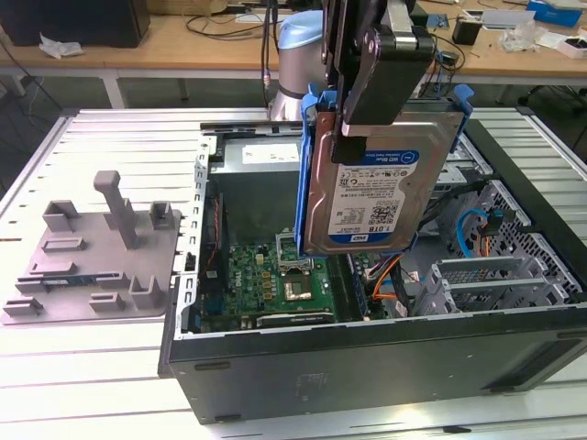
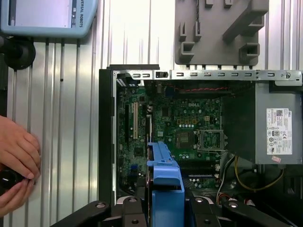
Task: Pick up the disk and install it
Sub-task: 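Insert the disk into the insertion slot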
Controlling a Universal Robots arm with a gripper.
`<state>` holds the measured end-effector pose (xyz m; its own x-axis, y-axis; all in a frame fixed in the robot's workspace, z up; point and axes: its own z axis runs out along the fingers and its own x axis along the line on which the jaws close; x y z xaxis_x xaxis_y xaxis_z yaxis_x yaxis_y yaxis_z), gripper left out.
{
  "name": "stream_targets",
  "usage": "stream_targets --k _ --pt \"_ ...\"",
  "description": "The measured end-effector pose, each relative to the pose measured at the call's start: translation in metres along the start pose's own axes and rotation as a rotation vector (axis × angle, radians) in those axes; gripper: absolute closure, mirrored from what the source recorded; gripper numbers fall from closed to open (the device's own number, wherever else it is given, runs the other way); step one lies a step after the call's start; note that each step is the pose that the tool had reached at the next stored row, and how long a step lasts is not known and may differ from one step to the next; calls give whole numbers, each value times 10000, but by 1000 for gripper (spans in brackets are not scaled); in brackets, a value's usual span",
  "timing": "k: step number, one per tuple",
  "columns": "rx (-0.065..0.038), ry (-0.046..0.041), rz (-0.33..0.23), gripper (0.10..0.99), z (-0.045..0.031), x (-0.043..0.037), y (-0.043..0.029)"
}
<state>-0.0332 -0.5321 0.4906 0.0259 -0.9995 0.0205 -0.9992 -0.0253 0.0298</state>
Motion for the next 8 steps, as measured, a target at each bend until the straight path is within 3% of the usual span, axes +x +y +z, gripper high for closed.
stream_targets --k 8 --pt "0 -3 0 718 0 0 -2"
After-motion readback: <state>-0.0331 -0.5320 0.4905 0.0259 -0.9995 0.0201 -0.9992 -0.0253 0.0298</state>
